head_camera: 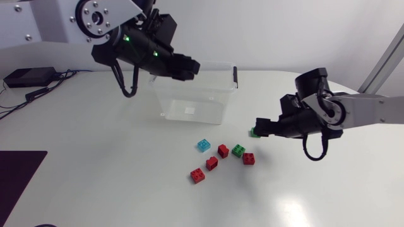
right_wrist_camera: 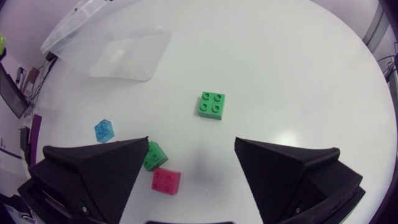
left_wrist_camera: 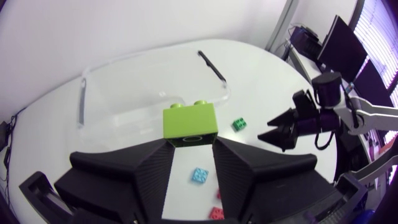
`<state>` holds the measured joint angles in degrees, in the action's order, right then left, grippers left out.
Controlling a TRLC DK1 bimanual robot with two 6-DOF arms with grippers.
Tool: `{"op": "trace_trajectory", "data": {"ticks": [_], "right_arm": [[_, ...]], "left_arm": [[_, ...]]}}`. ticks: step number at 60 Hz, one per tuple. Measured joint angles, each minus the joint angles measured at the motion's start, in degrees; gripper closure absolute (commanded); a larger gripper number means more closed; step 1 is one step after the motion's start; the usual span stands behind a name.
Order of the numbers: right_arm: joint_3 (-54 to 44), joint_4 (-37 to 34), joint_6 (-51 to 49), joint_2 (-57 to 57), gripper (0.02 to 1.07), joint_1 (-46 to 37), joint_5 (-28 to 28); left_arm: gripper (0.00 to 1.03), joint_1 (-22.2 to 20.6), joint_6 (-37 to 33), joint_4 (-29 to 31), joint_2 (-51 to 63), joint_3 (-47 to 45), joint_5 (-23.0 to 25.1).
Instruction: Place the duplo bricks in the container
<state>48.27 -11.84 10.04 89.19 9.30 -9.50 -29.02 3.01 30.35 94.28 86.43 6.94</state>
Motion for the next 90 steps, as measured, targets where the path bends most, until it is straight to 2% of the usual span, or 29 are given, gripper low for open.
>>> {"op": "trace_trajectory", "data": {"ticks": [9, 21, 33, 41, 50, 54, 56, 58, 62, 66, 77, 90], "right_arm": [[3.8, 0.0, -0.2, 6.1, 0.13, 0.4, 2.7], [9.3, 0.5, -0.3, 13.0, 0.13, 2.1, 8.3], [13.3, 0.5, -0.8, 18.9, 0.21, 3.7, 10.8], [15.3, 0.5, -0.9, 21.5, 0.22, 3.8, 12.4], [16.5, 0.5, -0.9, 22.8, 0.34, 3.8, 14.0], [17.0, 0.5, -0.8, 23.8, 0.46, 3.8, 14.3], [17.0, 0.5, -0.9, 24.2, 0.54, 3.8, 14.3], [17.0, 0.5, -0.8, 24.6, 0.62, 3.8, 14.3], [17.0, 1.3, -1.1, 24.7, 0.65, 3.8, 14.1], [16.8, 1.7, -1.3, 24.6, 0.66, 3.8, 14.0], [14.1, 0.8, -1.7, 19.7, 0.68, 3.7, 14.0], [13.6, -3.9, -1.7, 7.2, 0.68, 3.7, 13.9]], "left_arm": [[0.78, 3.5, 0.0, -8.7, 3.5, 2.1, -0.1], [0.77, 6.2, 0.0, -15.8, 11.5, 5.2, -0.4], [0.77, 6.9, 0.0, -20.2, 18.3, 8.9, -0.6], [0.76, 7.9, -0.2, -22.2, 22.3, 12.2, -1.1], [0.74, 8.4, -0.5, -24.3, 26.1, 15.8, -1.9], [0.72, 8.4, -0.5, -24.5, 27.6, 17.1, -2.6], [0.67, 8.4, -0.5, -24.5, 28.5, 17.8, -2.8], [0.56, 8.4, -0.5, -24.3, 29.1, 18.3, -3.0], [0.35, 8.4, -0.5, -23.4, 29.8, 18.7, -3.1], [0.23, 8.3, -0.7, -22.2, 30.0, 18.7, -3.2], [0.11, 8.3, -1.5, -17.7, 29.7, 19.0, -3.2], [0.11, 6.9, -1.5, -11.5, 22.6, 18.7, -3.4]]}}
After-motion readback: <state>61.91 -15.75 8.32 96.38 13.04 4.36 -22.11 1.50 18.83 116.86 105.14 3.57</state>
